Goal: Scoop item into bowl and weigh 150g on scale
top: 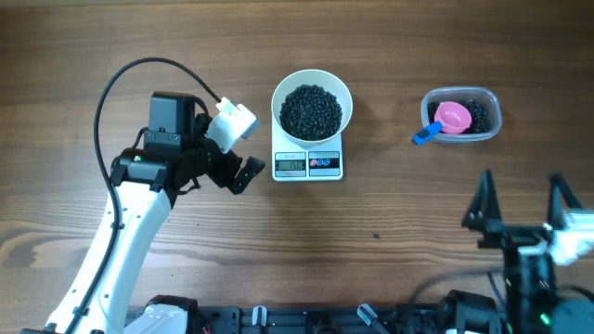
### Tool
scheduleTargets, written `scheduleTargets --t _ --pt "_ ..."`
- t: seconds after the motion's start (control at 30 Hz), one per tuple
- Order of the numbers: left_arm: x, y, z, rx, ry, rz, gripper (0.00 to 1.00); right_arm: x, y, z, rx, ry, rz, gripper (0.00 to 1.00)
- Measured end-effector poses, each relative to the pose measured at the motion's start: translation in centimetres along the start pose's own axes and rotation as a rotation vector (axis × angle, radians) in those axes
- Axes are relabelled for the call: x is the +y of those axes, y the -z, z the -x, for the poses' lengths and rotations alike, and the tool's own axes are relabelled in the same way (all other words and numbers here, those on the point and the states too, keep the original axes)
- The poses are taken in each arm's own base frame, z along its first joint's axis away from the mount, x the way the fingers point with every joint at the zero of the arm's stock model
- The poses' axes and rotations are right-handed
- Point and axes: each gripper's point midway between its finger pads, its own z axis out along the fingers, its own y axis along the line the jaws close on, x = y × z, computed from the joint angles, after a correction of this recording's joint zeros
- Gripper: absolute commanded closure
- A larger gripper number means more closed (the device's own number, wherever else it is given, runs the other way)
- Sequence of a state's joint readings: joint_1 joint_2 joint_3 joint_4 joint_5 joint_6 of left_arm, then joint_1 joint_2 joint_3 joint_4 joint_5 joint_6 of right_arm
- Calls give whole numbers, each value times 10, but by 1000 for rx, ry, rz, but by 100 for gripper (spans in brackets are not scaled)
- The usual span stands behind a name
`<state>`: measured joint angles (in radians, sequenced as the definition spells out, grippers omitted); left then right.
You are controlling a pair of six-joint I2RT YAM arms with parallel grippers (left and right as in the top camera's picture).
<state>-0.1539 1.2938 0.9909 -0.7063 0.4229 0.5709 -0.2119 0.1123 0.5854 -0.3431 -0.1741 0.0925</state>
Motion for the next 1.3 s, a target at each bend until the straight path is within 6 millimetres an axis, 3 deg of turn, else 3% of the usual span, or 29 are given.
scheduleTargets --t 0.13,0.3,0.6,0.8,1.3 --pt "0 0 0 0 0 0 0 -11 -28 -61 -65 31 2 0" --pt "0 0 0 0 1 0 0 -18 -38 -119 -27 32 -2 0" --pt "0 0 0 0 0 0 0 -20 -37 -131 11 29 -8 0" --pt "0 0 0 0 0 0 0 -25 -33 -176 157 9 -26 0" --pt "0 0 0 0 0 -1 0 -24 -33 -171 136 30 -25 0"
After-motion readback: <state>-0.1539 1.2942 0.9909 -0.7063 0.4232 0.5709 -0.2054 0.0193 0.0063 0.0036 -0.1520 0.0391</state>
